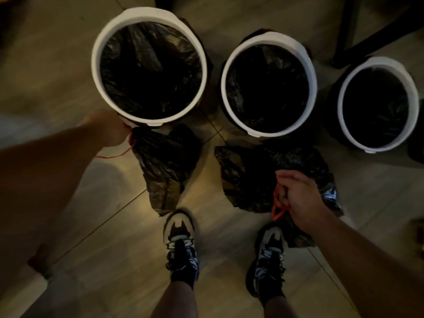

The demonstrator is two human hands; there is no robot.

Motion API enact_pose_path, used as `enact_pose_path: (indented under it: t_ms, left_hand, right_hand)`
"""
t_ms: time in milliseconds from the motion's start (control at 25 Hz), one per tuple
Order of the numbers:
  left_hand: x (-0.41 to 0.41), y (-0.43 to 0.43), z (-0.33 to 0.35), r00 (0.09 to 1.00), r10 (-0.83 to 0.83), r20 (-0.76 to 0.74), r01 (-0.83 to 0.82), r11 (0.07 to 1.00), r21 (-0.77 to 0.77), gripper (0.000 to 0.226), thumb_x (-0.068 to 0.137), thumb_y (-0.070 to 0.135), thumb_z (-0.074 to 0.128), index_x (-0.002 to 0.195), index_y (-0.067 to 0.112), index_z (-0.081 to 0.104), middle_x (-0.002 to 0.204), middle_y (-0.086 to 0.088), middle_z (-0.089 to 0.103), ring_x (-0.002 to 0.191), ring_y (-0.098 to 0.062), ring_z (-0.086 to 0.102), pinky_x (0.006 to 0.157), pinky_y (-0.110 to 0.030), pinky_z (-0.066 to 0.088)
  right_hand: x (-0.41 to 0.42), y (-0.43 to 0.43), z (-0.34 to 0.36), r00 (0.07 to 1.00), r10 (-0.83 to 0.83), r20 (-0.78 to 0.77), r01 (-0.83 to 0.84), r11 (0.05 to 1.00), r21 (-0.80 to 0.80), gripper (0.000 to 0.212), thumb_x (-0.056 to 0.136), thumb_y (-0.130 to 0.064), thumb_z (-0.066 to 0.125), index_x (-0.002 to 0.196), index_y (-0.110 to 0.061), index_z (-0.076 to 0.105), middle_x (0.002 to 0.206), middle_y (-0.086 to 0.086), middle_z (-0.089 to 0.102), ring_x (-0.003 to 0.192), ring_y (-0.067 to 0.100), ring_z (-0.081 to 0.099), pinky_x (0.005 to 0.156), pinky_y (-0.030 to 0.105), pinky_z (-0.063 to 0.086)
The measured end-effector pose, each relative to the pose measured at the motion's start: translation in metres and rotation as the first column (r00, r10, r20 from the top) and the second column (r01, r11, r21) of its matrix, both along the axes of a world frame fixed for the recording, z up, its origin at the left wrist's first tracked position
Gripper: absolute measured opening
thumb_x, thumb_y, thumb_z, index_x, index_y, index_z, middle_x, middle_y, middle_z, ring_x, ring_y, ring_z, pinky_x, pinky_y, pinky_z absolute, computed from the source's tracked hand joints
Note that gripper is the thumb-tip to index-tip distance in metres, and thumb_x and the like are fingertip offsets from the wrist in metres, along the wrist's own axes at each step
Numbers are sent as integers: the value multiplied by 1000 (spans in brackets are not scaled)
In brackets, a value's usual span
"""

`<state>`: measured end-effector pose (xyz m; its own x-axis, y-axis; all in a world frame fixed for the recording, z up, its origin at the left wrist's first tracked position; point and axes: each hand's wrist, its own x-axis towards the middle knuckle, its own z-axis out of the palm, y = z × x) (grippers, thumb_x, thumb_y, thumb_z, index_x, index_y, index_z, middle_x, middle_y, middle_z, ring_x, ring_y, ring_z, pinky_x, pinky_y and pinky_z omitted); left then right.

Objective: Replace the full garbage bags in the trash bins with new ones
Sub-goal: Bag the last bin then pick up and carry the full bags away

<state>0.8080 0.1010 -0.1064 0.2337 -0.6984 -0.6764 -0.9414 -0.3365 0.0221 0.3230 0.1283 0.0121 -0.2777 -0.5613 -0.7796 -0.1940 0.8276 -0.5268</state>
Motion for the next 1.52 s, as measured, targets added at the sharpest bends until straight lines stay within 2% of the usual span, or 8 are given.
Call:
enact_pose_path:
  t_ms: [160,320,440,720,840,1160,1360,1520]
  left_hand:
    - [1,10,3,1000,18,15,-18,1000,-25,26,99,32,60,103,11,75,108,-19,73,102,-42,69,92,-48,57]
    - [-7,34,26,992,35,120,-35,999,-3,35,98,49,55,95,19,73,97,-11,70,98,-40,68,80,-42,58]
    - [-11,56,52,983,153,101,-133,974,-184,33,97,49,61,91,20,76,85,-9,62,82,-41,66,66,-40,56]
    - [-64,93,135,930,266,-252,-334,900,-281,18,94,41,74,105,29,82,80,7,74,65,-13,64,64,-27,52]
    - [-96,101,167,812,437,-388,-538,817,-206,14,87,49,79,92,37,75,71,17,72,44,-14,65,42,-18,49]
    - [-199,127,230,338,622,-707,-900,434,-48,10,96,27,74,89,29,81,75,-1,73,61,-10,61,58,-32,52]
    - [-221,148,265,429,649,-628,-886,439,-151,10,96,41,70,96,39,79,82,2,76,57,-12,56,54,-30,45]
    - [-231,151,291,432,639,-636,-886,433,-166,12,100,34,67,105,36,78,97,6,77,74,-16,66,60,-30,51]
  right_hand:
    - [-4,5,-3,999,-29,31,29,1000,-2,21,103,5,51,120,10,62,64,13,45,49,22,42,52,37,39]
    - [-16,9,-2,996,-53,72,53,999,-7,20,104,7,48,119,8,61,59,11,47,33,7,43,39,22,36]
    - [-28,11,-2,993,-73,95,73,997,8,16,104,5,50,113,5,64,48,6,49,32,9,44,37,19,36]
    - [-46,23,17,995,-95,30,95,995,-14,18,101,-11,60,96,-20,75,72,8,61,54,18,54,49,28,45]
    - [-53,27,34,995,-97,21,97,995,-6,17,102,-13,60,97,-20,75,75,9,61,59,21,55,54,33,47]
    - [-83,36,77,992,-118,-49,119,993,12,25,97,-21,62,82,-33,78,102,8,73,88,26,69,63,37,59]
    - [-120,46,99,973,-172,-156,179,983,29,15,90,-17,61,93,-20,75,73,7,69,65,25,63,57,34,49]
    - [-139,56,122,939,-294,-176,291,956,-47,17,87,-17,61,98,-27,70,80,4,76,70,22,72,62,37,61]
